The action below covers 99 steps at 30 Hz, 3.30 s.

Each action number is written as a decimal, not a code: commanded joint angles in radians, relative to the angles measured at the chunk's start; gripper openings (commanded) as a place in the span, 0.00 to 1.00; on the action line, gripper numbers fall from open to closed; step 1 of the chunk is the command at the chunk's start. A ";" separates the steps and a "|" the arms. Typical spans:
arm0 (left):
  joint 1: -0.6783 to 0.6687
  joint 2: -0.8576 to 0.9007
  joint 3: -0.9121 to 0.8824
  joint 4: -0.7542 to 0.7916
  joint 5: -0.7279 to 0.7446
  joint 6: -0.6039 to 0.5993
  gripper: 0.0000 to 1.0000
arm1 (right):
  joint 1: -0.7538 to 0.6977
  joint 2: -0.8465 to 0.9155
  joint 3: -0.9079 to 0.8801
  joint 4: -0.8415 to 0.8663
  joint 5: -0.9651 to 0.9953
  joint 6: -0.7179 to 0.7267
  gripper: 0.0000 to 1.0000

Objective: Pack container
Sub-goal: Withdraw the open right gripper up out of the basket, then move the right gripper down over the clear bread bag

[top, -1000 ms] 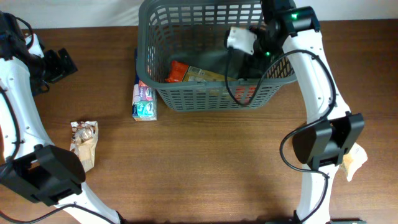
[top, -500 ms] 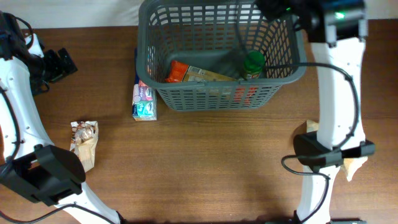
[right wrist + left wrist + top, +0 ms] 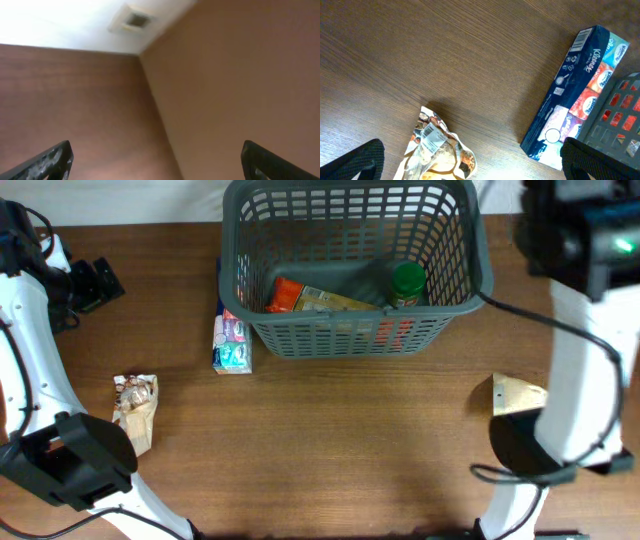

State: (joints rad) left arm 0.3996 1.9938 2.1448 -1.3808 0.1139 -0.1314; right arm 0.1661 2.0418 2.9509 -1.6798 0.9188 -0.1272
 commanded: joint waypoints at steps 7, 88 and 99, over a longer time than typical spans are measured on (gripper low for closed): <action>0.001 0.011 0.003 0.001 -0.010 0.016 0.99 | -0.279 -0.228 0.010 -0.019 -0.406 0.173 0.99; 0.001 0.011 0.003 0.001 -0.010 0.016 0.99 | -0.786 -0.271 -1.818 0.656 -0.885 1.733 0.99; 0.001 0.011 0.003 0.001 -0.010 0.016 0.99 | -0.780 -0.180 -1.818 0.688 -0.881 1.720 0.99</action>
State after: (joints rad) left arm 0.3996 1.9938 2.1448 -1.3808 0.1139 -0.1314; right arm -0.6258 1.8492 1.1412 -1.0054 0.0139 1.5936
